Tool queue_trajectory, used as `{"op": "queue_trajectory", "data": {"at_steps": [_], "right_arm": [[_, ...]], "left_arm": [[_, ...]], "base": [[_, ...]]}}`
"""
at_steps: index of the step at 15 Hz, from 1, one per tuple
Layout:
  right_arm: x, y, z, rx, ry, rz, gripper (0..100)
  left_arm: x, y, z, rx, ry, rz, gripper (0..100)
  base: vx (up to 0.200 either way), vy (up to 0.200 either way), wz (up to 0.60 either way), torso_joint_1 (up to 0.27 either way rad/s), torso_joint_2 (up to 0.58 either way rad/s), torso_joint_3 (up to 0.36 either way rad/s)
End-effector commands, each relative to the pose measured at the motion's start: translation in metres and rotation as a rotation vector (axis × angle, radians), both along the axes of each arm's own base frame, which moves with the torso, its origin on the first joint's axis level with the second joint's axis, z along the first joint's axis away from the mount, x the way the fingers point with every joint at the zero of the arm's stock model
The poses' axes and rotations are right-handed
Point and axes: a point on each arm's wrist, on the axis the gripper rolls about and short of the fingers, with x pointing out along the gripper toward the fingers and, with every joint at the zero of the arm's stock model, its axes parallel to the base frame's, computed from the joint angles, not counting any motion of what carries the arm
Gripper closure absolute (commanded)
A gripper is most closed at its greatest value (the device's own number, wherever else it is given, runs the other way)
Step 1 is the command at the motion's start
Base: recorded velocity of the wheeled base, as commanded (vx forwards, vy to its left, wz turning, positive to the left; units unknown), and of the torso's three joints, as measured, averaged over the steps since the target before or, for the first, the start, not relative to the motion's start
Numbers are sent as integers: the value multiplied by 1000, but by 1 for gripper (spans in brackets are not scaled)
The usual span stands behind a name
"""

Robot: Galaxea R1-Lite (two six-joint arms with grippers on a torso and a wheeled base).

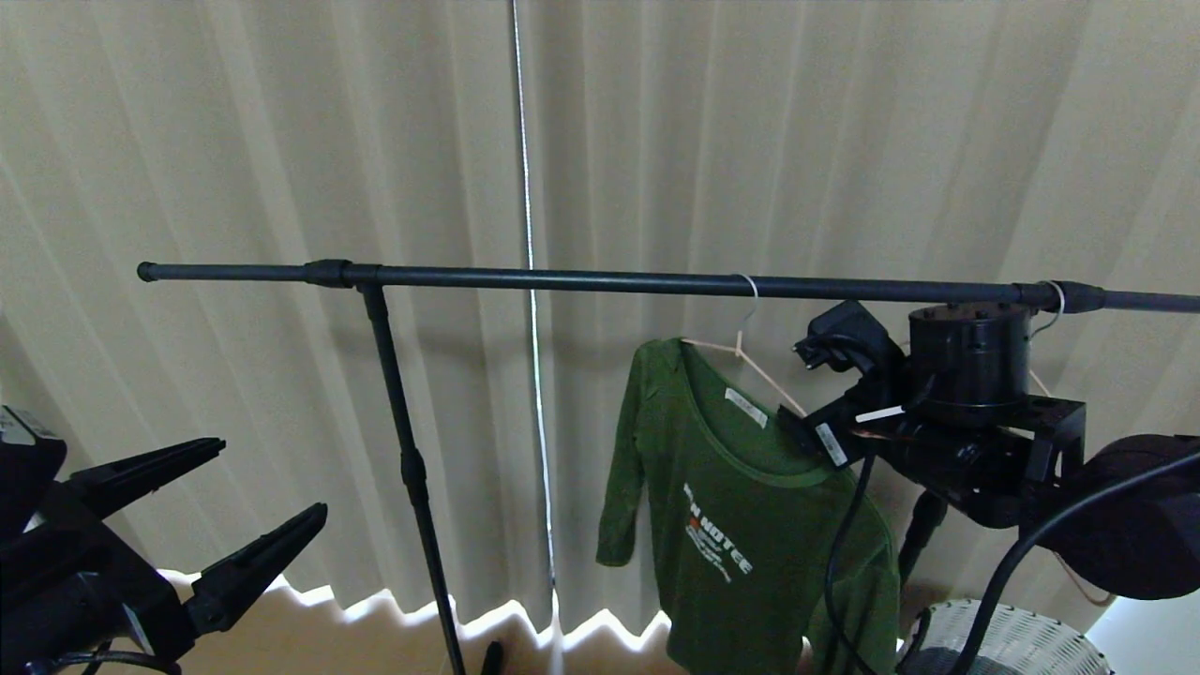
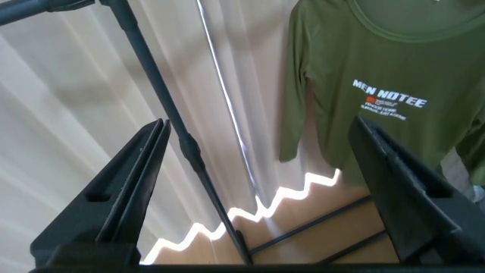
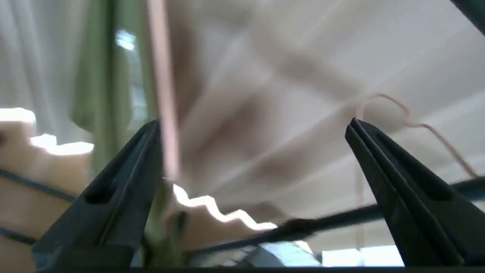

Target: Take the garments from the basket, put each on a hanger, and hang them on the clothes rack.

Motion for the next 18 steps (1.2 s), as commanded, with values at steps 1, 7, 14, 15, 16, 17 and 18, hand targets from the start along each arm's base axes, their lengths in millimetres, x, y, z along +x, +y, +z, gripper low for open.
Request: {"op": "queue_trajectory", "data": {"at_steps": [1,7,14,15,16,17,18], "right_arm": [[-8,1,6,21,-12,16,0],[-69,-32,29,65,-76,34,0],[-142,-80,10,34,6,-28,0],[-141,-80,1,51,49,-36,0],[-137,-78,-6,70,87,-27,0],[-135,-77,-11,80,113,-33,0],[-135,-77,-16,100,135,-49,0]], "left_arm": [[0,0,0,0,1,0,0],[0,2,-3,4,11,12,0],[0,2,-8,9,32,19,0],[0,2,-9,7,40,17,0],[2,2,-11,11,53,17,0],[3,1,-13,13,67,17,0],[6,1,-15,17,78,18,0]], "base": [[0,0,0,0,0,0],[0,0,0,0,0,0],[0,0,0,0,0,0],[0,0,0,0,0,0],[0,0,0,0,0,0],[0,0,0,0,0,0],[0,0,0,0,0,0]]}}
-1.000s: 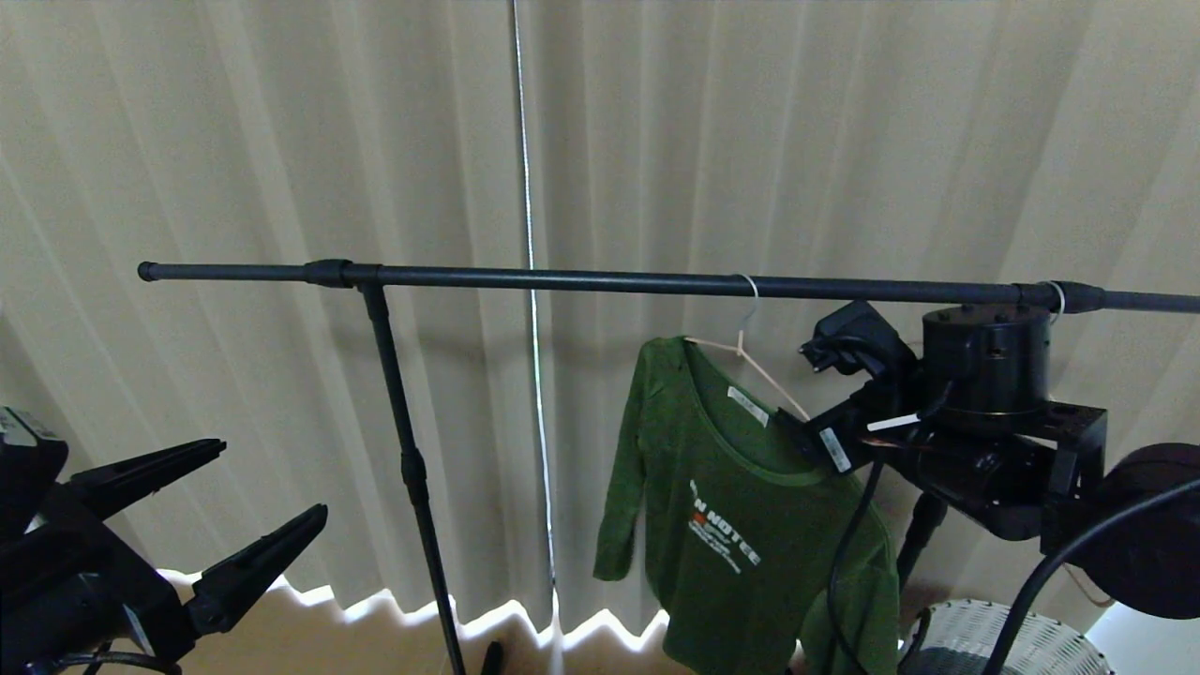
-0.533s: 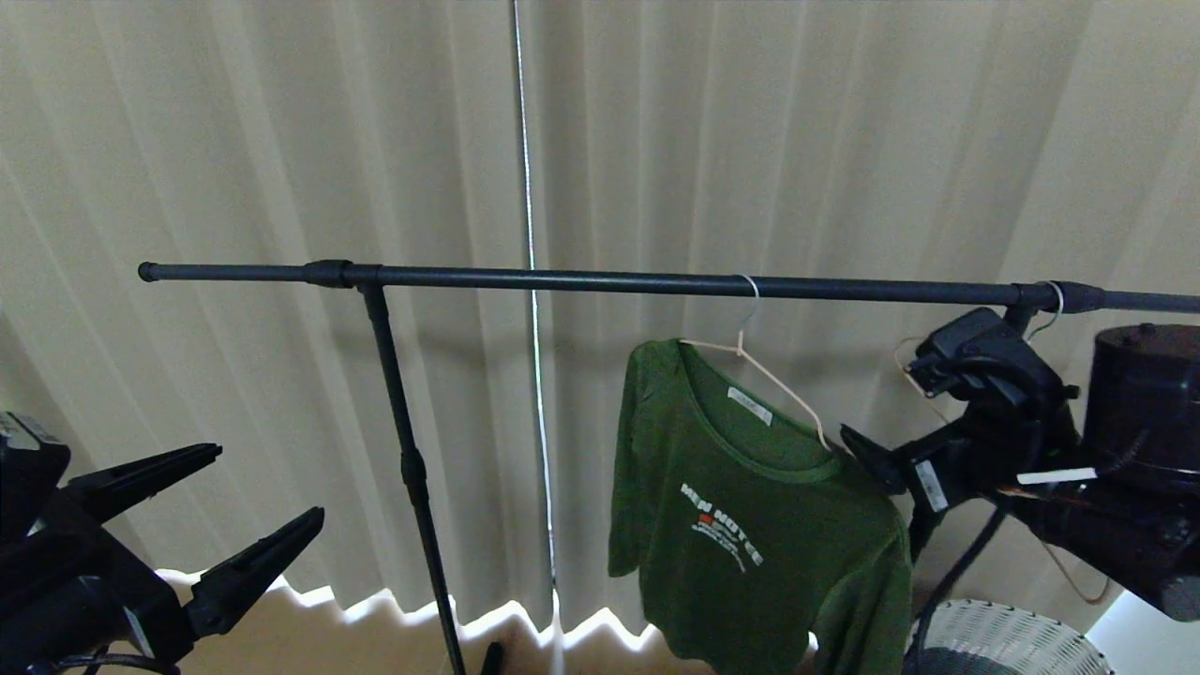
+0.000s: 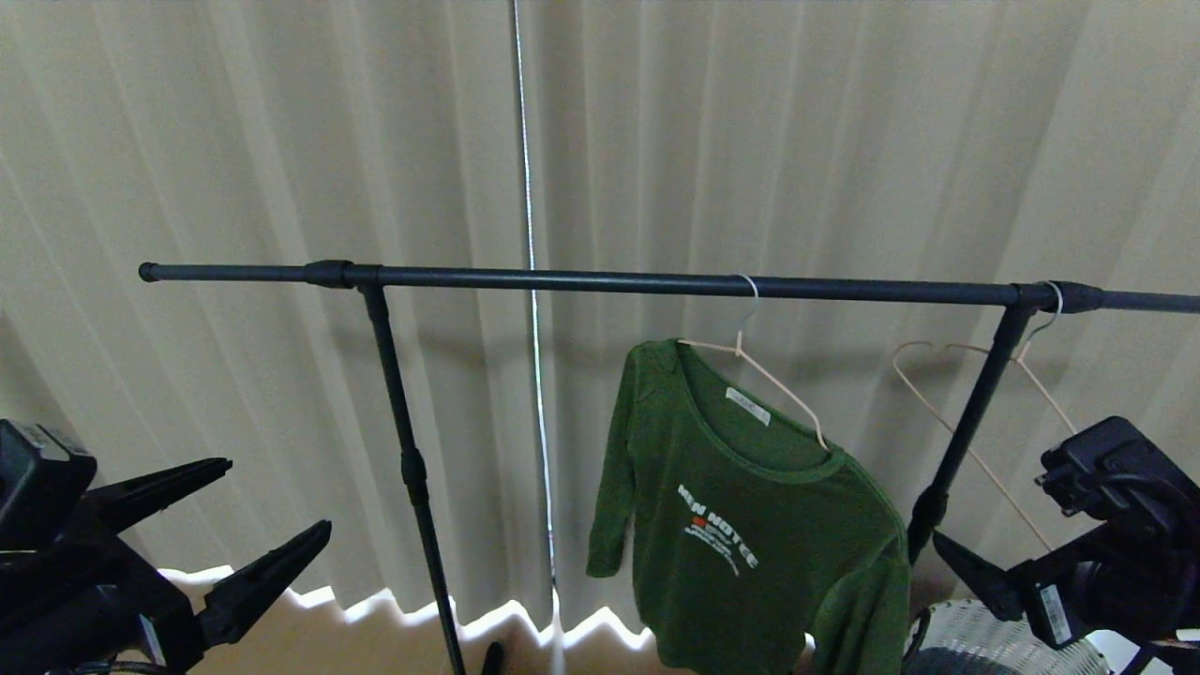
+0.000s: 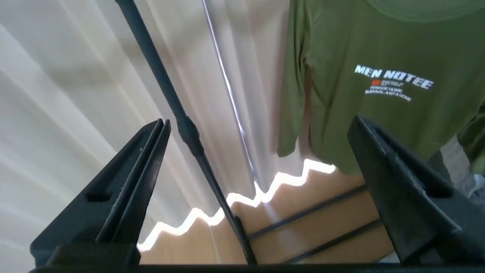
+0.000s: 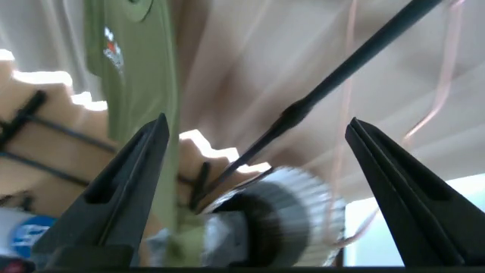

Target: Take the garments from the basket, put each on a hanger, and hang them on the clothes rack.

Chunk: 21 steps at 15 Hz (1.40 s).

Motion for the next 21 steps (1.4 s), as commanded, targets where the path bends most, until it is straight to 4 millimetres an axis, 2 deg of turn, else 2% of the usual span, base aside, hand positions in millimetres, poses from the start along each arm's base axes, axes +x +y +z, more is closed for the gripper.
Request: {"op": "queue_trajectory", "data": {"at_steps": [1,5,8,11,21], "right_arm": [[0,0,-12,10,51,-17,0],[-10,-5,-22,35,81,-38,0],[-25,-6,-34,50,56,3,0],[-28,-7,-40,57,46,7,0],[-41,-14,-40,66,13,9,0]], "left_arm": [[5,-1,-4,5,31,0,0],[4,0,-4,4,26,5,0],[0,3,0,-2,-5,27,0],[0,3,0,0,-6,28,0],[-3,5,-3,2,1,37,0]], "base": [[0,0,0,0,0,0],[0,0,0,0,0,0],[0,0,0,0,0,0],[0,0,0,0,0,0],[0,0,0,0,0,0]]}}
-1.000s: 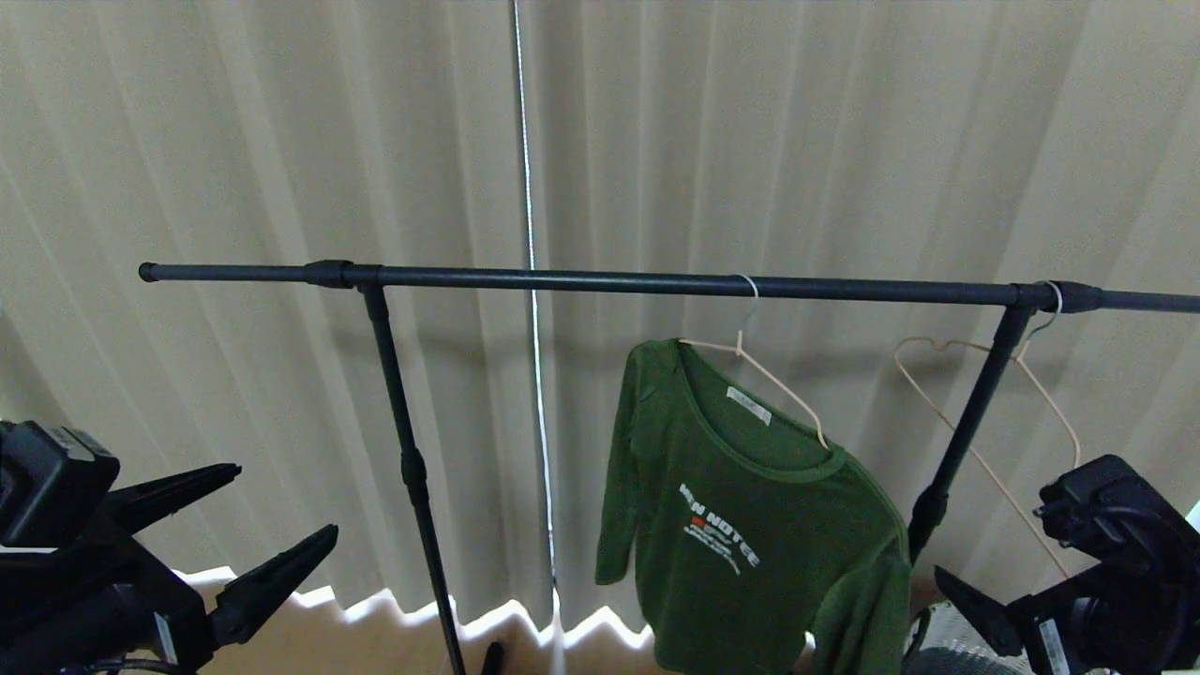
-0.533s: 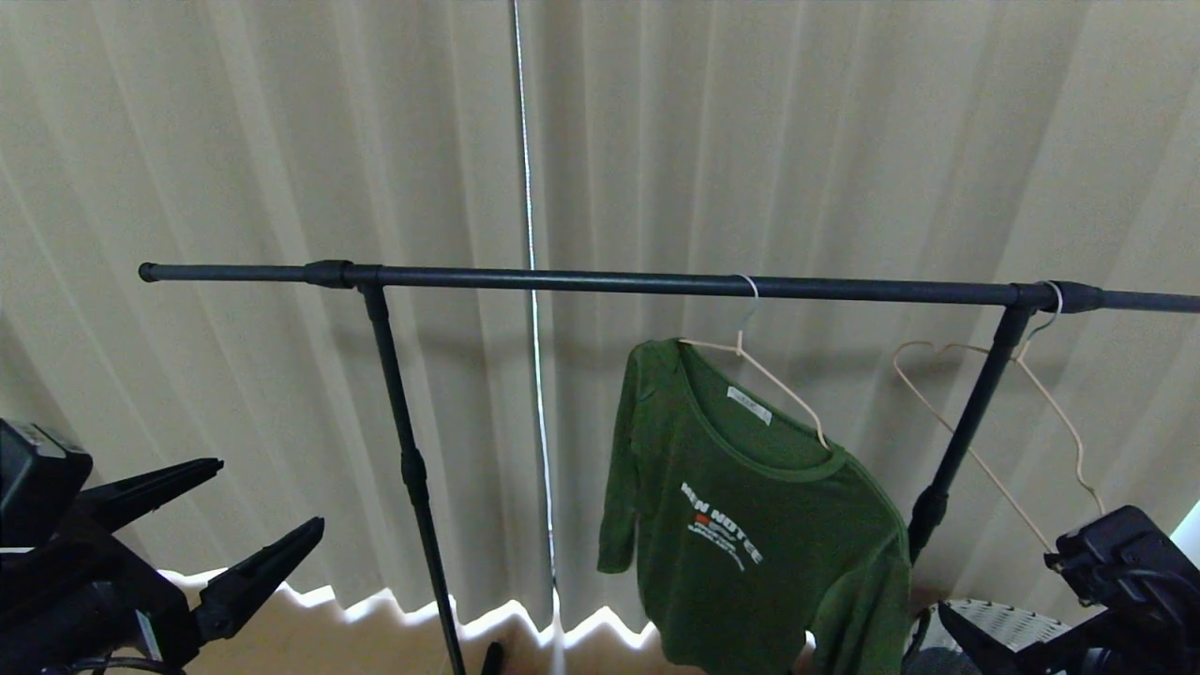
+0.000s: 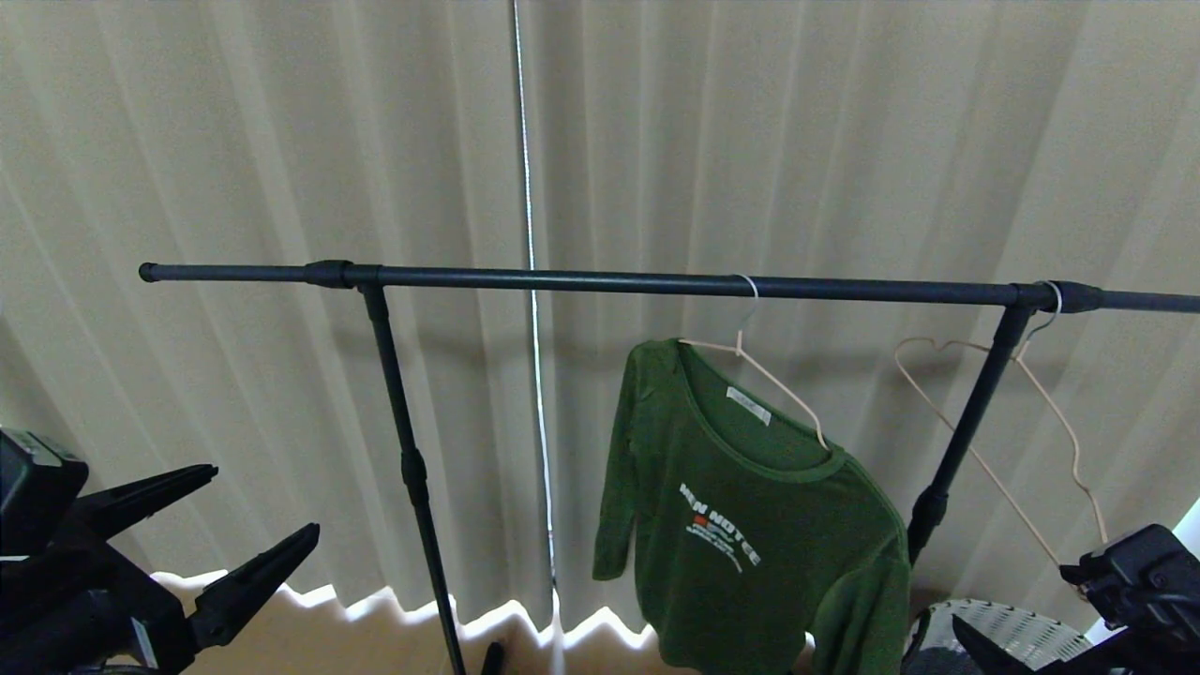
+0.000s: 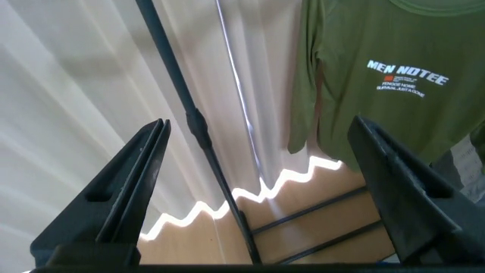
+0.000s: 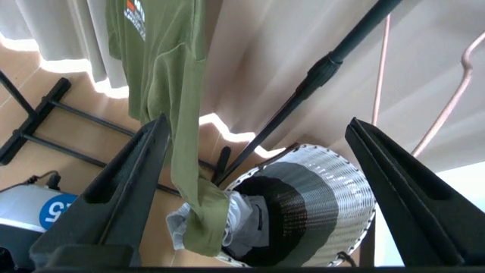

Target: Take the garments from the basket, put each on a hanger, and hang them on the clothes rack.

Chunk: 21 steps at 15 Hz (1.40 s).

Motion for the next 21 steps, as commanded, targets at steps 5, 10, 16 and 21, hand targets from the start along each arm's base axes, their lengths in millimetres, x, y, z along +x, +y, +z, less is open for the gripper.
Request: {"op": "queue_trajectory", "data": {"at_steps": [5,10,16,21], "right_arm": [[-3,-1,0,8,-7,-1,0],[-3,-2,-2,1,6,-1,0],[-5,-3,-5,-10,19,1,0],[-6,-3,-7,-17,24,2,0]], "left_arm": [[0,0,-1,2,6,-2,0],[0,0,-1,2,6,-2,0],[-1,0,-4,13,10,-4,0],[-1,0,-4,13,8,-2,0]], "base": [[-160,0,0,4,6,2],[-200,0,0,0,2,4],[-67,0,0,1,1,2],[0,0,0,0,0,0]]}}
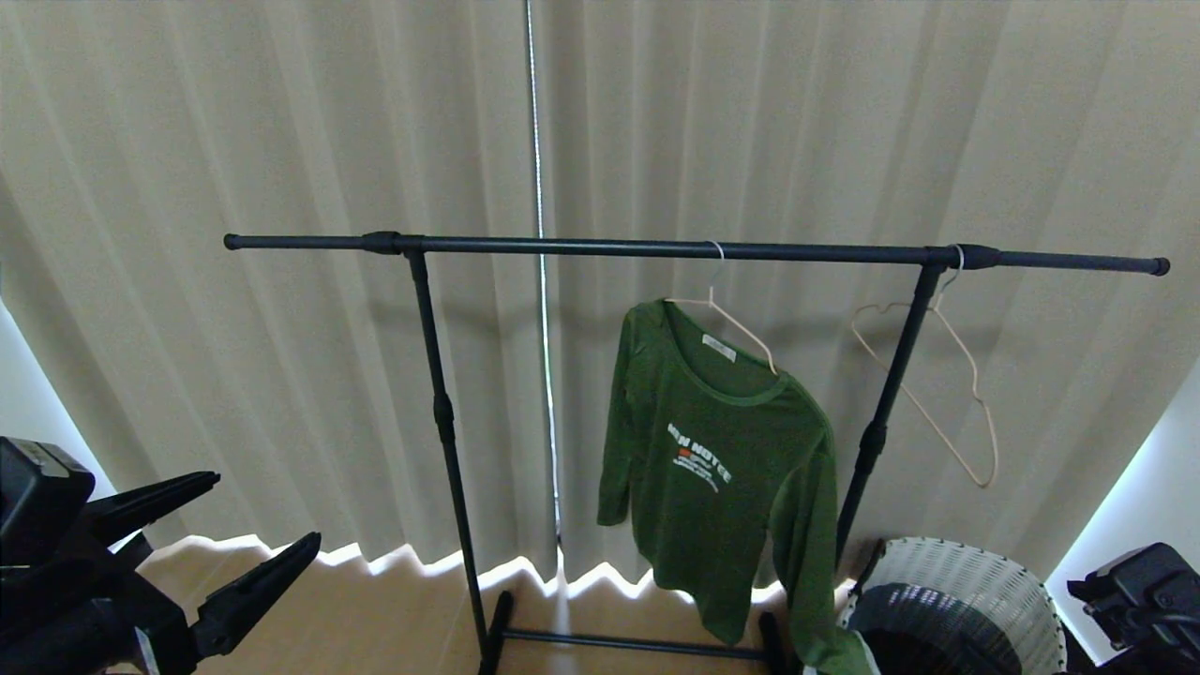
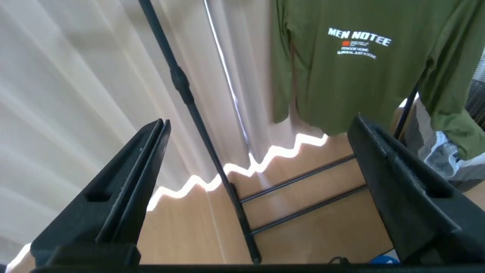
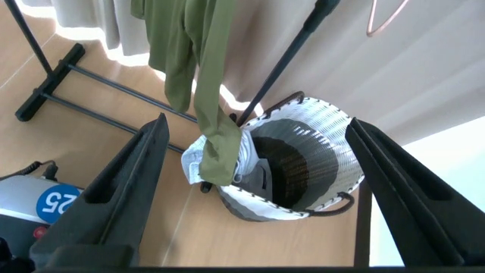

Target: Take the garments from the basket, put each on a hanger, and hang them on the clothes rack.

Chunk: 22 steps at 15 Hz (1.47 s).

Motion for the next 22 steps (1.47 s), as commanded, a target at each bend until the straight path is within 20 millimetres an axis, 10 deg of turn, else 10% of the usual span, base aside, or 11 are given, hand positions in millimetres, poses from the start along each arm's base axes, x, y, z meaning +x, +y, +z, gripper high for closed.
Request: {"op": "queue_trajectory", "data": {"at_steps": [1,22], "right_arm": [[0,0,-1,-5,5,1,0],[0,0,0,-3,-3,0,0]], "left_arm": [[0,0,0,-1,-2,0,0],[-1,0,-3,1,12,1,0]], "base": [[0,0,0,0,0,0],[0,0,0,-126,274,145]]}}
